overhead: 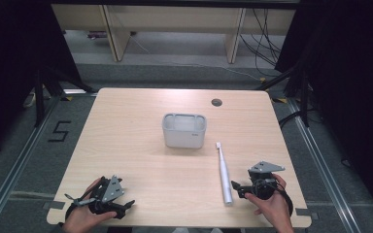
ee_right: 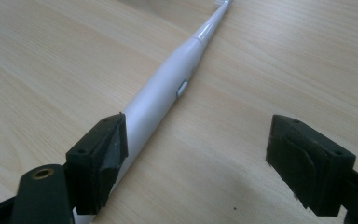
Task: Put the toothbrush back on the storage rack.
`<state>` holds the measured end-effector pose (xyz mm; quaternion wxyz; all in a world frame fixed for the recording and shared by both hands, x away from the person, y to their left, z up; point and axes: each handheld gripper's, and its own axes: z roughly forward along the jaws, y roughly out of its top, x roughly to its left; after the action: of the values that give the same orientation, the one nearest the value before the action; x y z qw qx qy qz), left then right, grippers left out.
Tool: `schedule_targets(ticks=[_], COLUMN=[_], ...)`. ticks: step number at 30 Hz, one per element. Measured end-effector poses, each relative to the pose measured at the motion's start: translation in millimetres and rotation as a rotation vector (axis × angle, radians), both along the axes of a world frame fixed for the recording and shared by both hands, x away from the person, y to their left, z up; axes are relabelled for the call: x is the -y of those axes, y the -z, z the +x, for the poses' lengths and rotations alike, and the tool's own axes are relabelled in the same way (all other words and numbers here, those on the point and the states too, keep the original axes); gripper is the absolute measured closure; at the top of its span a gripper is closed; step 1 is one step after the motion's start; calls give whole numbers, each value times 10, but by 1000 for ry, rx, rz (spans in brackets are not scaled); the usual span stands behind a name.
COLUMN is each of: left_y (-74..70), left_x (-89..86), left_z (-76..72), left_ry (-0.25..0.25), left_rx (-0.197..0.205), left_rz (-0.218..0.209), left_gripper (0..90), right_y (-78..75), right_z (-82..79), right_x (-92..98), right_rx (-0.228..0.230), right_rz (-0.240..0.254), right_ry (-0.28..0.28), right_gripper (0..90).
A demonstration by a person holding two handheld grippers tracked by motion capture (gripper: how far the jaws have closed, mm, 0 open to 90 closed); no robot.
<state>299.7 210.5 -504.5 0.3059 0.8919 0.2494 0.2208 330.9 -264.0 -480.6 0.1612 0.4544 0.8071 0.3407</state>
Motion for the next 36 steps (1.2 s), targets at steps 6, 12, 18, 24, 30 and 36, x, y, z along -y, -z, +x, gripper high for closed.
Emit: schedule_targets(ticks=[6, 12, 18, 24, 30, 36], left_y=[1, 3, 2, 1, 5, 5], left_x=[2, 4, -1, -3, -1, 0], left_z=[1, 0, 4, 0, 0, -2], left_ry=[1, 4, 2, 1, 2, 4], left_rx=[0, -3, -1, -3, -4, -6], left_rz=[2, -1, 2, 3, 3, 1], left_gripper=[163, 163, 163, 163, 163, 163], right_y=[-3, -42, -42, -77, -70, -89], right_z=[34, 21, 54, 40, 85, 106], right_x=[-2, -33, -31, -77, -88, -125], right_rx=[24, -17, 5, -30, -10, -19], right_rz=[-3, 1, -1, 17, 0, -12], right_ry=[-26, 10, -14, 19, -15, -30], right_gripper=[229, 246, 255, 269, 269, 269])
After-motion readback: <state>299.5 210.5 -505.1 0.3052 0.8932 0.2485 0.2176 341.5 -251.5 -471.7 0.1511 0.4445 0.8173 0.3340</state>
